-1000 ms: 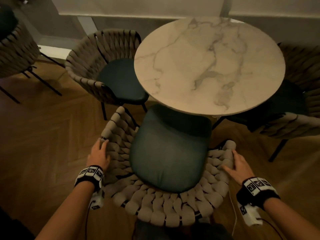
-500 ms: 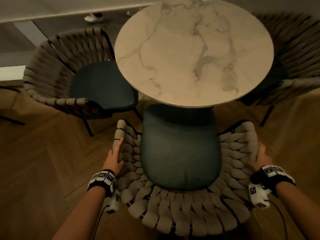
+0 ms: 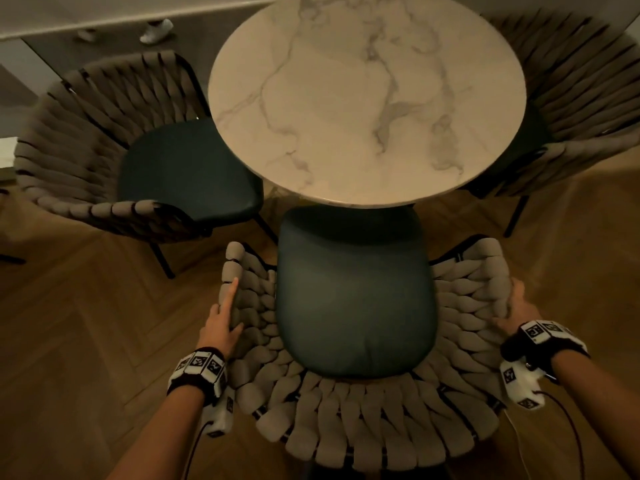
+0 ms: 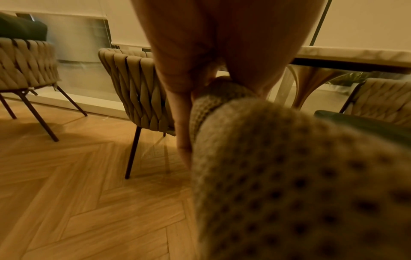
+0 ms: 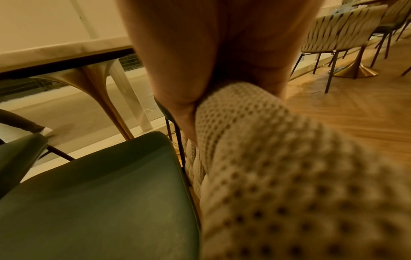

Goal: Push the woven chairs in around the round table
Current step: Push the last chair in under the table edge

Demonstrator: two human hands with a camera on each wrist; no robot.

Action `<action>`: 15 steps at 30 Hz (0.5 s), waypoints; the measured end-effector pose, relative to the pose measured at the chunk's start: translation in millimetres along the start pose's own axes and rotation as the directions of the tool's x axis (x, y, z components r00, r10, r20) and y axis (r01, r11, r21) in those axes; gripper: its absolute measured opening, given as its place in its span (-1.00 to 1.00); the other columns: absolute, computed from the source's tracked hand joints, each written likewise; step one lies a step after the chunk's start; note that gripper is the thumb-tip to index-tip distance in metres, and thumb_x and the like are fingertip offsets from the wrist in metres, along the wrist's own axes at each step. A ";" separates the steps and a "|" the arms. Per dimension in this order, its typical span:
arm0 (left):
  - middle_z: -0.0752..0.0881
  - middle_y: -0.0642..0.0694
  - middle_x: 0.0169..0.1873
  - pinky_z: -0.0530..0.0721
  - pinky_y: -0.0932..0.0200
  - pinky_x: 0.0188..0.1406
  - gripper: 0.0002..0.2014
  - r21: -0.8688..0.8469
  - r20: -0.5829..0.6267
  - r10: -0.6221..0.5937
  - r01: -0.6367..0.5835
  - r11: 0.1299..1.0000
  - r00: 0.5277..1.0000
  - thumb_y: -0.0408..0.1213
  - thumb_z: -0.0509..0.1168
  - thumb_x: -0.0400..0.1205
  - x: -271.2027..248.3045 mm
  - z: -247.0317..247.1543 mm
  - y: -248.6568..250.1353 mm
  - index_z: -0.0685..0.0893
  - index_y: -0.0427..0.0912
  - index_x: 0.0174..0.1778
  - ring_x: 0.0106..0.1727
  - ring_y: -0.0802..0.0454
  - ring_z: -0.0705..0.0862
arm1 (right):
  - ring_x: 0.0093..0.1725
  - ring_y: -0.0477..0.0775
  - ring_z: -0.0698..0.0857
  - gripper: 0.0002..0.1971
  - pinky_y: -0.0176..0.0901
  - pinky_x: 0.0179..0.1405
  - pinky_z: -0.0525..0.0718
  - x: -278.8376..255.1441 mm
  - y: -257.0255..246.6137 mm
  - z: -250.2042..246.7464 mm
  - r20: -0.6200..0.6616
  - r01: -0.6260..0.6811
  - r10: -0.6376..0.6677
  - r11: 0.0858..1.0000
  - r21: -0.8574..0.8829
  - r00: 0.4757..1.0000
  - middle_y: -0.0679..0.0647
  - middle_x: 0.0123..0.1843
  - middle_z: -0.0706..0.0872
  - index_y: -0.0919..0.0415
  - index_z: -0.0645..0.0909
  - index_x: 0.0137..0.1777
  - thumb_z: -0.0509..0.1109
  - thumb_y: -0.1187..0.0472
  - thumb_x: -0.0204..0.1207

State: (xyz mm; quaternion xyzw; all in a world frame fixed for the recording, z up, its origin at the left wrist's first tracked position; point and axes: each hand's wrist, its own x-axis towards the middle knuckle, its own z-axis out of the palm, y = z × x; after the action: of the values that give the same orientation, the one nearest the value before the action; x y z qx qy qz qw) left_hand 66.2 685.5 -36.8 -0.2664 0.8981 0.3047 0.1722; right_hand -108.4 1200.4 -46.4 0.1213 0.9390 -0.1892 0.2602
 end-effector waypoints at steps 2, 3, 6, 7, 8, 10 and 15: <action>0.45 -0.33 0.29 0.57 -0.31 0.25 -0.05 -0.014 0.000 0.008 -0.008 1.000 1.000 -0.35 0.30 0.59 -3.2 7.2 6.2 -0.26 0.47 0.50 0.21 -0.36 0.59 | -0.23 0.37 0.60 -0.13 0.14 -0.21 0.61 4.1 2.6 -6.1 -0.008 -0.013 0.013 1.000 0.004 1.000 0.45 -0.03 0.59 0.15 -0.03 0.54 0.48 0.38 0.38; 0.46 -0.32 0.29 0.58 -0.30 0.24 -0.06 -0.021 -0.008 0.013 -0.013 1.000 1.000 -0.35 0.30 0.59 -3.1 9.1 8.5 -0.25 0.46 0.51 0.21 -0.35 0.59 | -0.21 0.41 0.62 -0.13 0.16 -0.20 0.62 6.5 1.9 -8.6 -0.018 -0.012 0.012 1.000 0.006 1.000 0.45 -0.03 0.59 0.15 -0.03 0.54 0.48 0.39 0.38; 0.47 -0.33 0.28 0.59 -0.28 0.24 -0.06 -0.023 -0.020 -0.001 0.001 1.000 1.000 -0.36 0.31 0.59 1.5 8.5 11.4 -0.24 0.44 0.52 0.21 -0.34 0.60 | -0.06 0.56 0.65 -0.10 0.25 -0.12 0.65 11.6 -2.4 -11.1 -0.030 -0.012 0.012 1.000 0.001 0.999 0.56 0.12 0.59 0.15 -0.03 0.55 0.50 0.39 0.36; 0.47 -0.33 0.29 0.59 -0.28 0.25 -0.06 -0.023 -0.024 -0.004 0.003 1.000 1.000 -0.36 0.31 0.59 2.9 8.4 11.6 -0.23 0.44 0.52 0.22 -0.34 0.59 | -0.03 0.57 0.65 -0.10 0.27 -0.09 0.65 12.0 -3.3 -11.0 -0.031 -0.003 0.003 1.000 0.001 1.000 0.58 0.13 0.59 0.16 -0.03 0.55 0.50 0.38 0.37; 0.47 -0.34 0.30 0.59 -0.29 0.26 -0.05 -0.027 -0.032 0.000 -0.001 1.000 1.000 -0.36 0.32 0.58 3.9 7.9 12.1 -0.23 0.45 0.52 0.23 -0.34 0.59 | -0.02 0.58 0.65 -0.11 0.25 -0.09 0.65 11.7 -4.7 -11.1 -0.038 0.004 -0.004 1.000 0.004 0.999 0.58 0.14 0.59 0.16 -0.03 0.55 0.49 0.38 0.38; 0.47 -0.34 0.31 0.59 -0.30 0.26 -0.04 -0.025 -0.043 0.013 -0.014 1.000 0.999 -0.35 0.33 0.58 4.6 7.9 13.1 -0.23 0.46 0.51 0.23 -0.35 0.59 | -0.03 0.56 0.65 -0.15 0.18 -0.12 0.62 10.5 -5.5 -11.3 -0.051 0.007 -0.006 1.000 0.018 0.999 0.58 0.13 0.59 0.16 -0.02 0.56 0.45 0.37 0.40; 0.48 -0.33 0.28 0.58 -0.31 0.26 -0.04 0.004 -0.026 0.031 -0.031 1.000 0.999 -0.34 0.33 0.58 1.6 13.5 10.4 -0.25 0.47 0.51 0.22 -0.33 0.60 | -0.21 0.39 0.60 -0.18 0.12 -0.19 0.58 3.6 10.1 -7.9 -0.053 -0.028 0.030 0.998 0.051 0.998 0.49 -0.01 0.61 0.12 0.00 0.54 0.45 0.32 0.42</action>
State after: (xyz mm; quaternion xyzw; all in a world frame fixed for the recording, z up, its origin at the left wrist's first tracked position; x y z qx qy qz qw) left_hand 60.9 700.5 -43.0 -0.2561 0.9048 0.3021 0.1563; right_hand -111.6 1213.3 -45.0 0.1464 0.9389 -0.2054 0.2344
